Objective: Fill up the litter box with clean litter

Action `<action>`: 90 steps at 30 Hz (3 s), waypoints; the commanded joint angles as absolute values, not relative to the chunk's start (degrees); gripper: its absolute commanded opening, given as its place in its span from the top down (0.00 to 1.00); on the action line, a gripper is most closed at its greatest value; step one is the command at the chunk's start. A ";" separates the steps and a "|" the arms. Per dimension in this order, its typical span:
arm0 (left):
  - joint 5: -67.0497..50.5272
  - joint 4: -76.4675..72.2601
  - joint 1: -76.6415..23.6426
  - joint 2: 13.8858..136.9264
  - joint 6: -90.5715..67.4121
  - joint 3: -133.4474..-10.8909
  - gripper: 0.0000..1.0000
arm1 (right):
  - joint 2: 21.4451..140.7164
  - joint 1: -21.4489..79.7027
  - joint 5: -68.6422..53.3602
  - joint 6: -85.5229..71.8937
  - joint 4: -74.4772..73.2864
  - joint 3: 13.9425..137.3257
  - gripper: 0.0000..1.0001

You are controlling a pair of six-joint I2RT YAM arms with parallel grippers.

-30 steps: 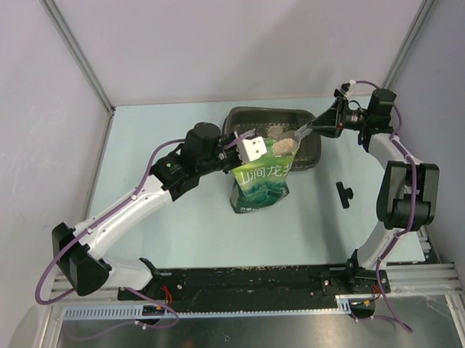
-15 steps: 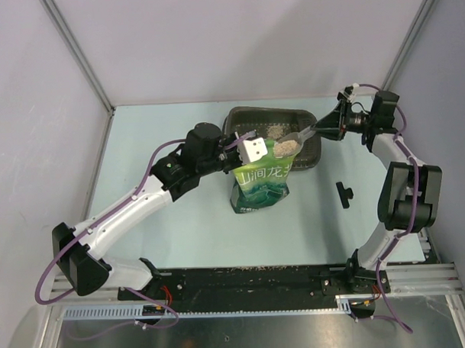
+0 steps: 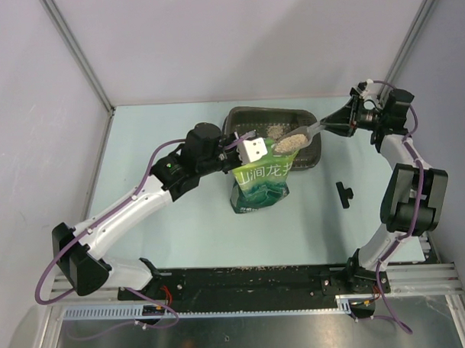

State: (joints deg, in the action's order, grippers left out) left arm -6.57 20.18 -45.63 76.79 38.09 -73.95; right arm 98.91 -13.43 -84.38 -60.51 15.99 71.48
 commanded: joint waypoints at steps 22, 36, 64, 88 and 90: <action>-3.25 17.67 -45.26 75.67 40.34 -74.79 1.00 | 103.62 -15.03 -87.54 -80.33 42.71 77.69 1.00; -2.90 18.81 -45.26 76.46 40.17 -74.97 1.00 | 115.04 -16.87 -82.62 -74.01 37.01 88.07 1.00; -3.69 20.30 -45.61 75.85 39.72 -73.74 1.00 | 115.23 -14.86 -58.28 -9.32 -31.28 100.82 1.00; -6.94 20.22 -45.53 71.89 39.81 -71.19 1.00 | 112.41 -4.57 -28.31 -2.11 -29.18 109.94 1.00; -6.86 20.30 -45.53 72.16 39.47 -71.37 1.00 | 111.80 -3.87 -26.20 -1.67 -28.92 111.00 1.00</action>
